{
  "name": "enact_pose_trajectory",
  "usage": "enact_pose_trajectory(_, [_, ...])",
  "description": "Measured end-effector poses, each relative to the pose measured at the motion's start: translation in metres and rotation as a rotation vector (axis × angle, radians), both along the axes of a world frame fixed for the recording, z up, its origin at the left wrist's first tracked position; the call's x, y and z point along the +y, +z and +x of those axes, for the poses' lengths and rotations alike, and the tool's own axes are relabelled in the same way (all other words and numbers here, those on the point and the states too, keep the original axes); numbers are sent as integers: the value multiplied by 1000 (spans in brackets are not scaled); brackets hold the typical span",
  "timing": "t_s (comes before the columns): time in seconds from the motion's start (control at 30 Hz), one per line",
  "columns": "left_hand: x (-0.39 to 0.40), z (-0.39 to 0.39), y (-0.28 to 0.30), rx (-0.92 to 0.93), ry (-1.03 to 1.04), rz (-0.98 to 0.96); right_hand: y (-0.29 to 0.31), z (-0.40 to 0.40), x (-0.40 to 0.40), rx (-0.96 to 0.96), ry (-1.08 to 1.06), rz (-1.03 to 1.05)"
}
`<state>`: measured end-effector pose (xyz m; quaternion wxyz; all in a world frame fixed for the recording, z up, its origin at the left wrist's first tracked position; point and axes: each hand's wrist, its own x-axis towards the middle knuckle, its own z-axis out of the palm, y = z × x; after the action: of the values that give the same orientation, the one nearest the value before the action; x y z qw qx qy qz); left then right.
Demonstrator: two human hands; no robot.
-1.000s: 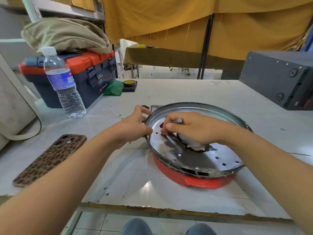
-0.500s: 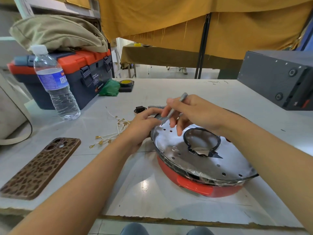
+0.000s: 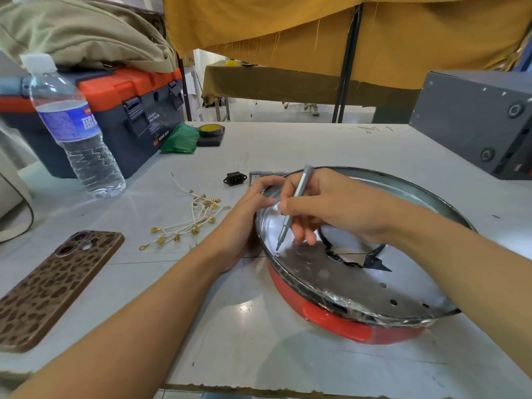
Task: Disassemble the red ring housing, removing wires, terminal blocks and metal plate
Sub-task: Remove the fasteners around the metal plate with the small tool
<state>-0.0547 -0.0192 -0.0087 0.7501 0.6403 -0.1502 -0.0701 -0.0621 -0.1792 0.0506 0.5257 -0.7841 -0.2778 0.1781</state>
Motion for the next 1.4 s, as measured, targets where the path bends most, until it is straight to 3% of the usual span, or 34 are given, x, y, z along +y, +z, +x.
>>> enact_pose_trajectory(0.7, [2,2,1,-16,16,97,3,-8,3,-141,47,-66])
enact_pose_trajectory(1.0, [1,1,0,-15,31,158,4,-13,6,-46,67,19])
enact_pose_trajectory(1.13, [5,3,-3,-103,24,212,5,-18,11,-177,-11,-39])
enact_pose_trajectory(1.3, [1,-1,-11,-168,142,195,4,-22,17,-587,-157,-214])
enact_pose_trajectory(1.4, [1,0,-14,-193,123,168,10,-22,19,-677,-176,-331])
